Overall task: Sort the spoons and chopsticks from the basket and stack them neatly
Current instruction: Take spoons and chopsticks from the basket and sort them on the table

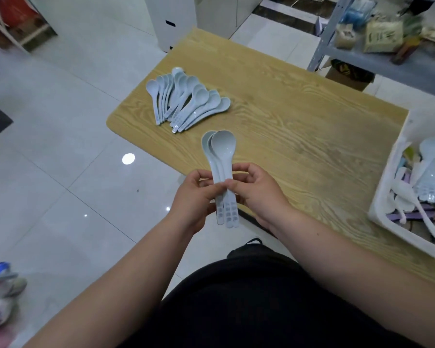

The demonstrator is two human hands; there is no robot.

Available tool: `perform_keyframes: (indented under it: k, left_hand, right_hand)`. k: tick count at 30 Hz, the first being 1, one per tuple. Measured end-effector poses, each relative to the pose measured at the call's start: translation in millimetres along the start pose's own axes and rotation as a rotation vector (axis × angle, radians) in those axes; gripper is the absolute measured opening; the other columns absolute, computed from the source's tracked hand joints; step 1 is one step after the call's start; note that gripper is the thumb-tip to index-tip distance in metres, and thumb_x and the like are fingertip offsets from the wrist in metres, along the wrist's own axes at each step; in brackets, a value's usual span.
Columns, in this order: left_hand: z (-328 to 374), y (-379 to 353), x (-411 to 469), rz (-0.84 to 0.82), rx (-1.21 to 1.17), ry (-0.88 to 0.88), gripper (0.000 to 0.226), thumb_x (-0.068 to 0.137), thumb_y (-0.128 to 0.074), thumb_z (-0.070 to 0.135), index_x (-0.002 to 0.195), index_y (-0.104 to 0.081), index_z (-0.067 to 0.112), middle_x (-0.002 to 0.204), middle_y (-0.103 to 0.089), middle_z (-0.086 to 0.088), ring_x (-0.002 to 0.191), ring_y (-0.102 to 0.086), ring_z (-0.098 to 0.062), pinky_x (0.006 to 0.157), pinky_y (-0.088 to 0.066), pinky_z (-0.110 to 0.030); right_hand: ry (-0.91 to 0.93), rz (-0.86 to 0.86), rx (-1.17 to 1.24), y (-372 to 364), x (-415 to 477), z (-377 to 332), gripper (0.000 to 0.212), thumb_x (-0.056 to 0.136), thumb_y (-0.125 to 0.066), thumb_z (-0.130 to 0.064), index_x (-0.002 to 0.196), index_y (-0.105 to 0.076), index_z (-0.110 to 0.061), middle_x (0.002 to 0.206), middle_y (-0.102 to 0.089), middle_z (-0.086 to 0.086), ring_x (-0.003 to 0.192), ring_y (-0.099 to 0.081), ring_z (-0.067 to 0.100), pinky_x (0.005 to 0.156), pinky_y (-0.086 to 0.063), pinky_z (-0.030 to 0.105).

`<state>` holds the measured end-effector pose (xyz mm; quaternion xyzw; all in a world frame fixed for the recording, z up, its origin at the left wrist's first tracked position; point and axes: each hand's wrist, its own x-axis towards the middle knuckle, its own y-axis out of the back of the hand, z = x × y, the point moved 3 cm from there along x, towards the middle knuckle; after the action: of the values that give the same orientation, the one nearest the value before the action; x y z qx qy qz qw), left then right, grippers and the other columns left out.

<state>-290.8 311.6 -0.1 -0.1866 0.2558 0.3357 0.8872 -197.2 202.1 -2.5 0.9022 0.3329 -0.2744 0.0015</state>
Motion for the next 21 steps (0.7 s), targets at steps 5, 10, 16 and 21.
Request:
perform_keyframes:
  k: [5,10,16,21]
  left_hand:
    - [34.7,6.0,41.6,0.064,0.005,0.009,0.024,0.088,-0.071,0.001,0.104,-0.055,0.008,0.104,-0.069,-0.025,0.093,-0.072,-0.041,0.077,-0.06,-0.048]
    - [54.1,12.8,80.2,0.078,-0.004,0.021,0.022,0.089,-0.071,0.001,0.105,-0.057,0.007,0.098,-0.066,-0.02,0.086,-0.074,-0.034,0.067,-0.059,-0.037]
    - [69.0,40.9,135.8,0.029,0.08,0.089,0.019,0.089,-0.07,0.001,0.103,-0.06,0.009,0.09,-0.062,-0.013,0.083,-0.073,-0.03,0.071,-0.059,-0.038]
    - [89.9,77.1,205.1,-0.067,0.242,0.136,0.018,0.088,-0.072,0.003,0.097,-0.062,0.013,0.074,-0.06,0.002,0.074,-0.069,-0.017,0.067,-0.055,-0.033]
  right_hand:
    - [-0.025,-0.044,-0.014,-10.7,58.8,-25.1,0.028,0.088,-0.07,-0.002,0.111,-0.06,-0.016,0.099,-0.077,0.006,0.089,-0.075,0.026,0.084,-0.06,0.045]
    - [-0.046,-0.047,-0.073,-21.4,108.7,-38.1,0.03,0.085,-0.072,-0.007,0.109,-0.059,-0.019,0.098,-0.077,0.004,0.088,-0.076,0.026,0.089,-0.059,0.053]
    - [-0.108,0.031,-0.09,-44.6,161.9,-35.6,0.033,0.079,-0.074,-0.008,0.105,-0.059,-0.021,0.094,-0.078,0.005,0.087,-0.076,0.026,0.088,-0.058,0.056]
    - [-0.157,0.161,-0.055,-69.8,216.7,-34.2,0.031,0.08,-0.074,-0.006,0.105,-0.061,-0.018,0.094,-0.077,0.008,0.087,-0.075,0.028,0.087,-0.058,0.055]
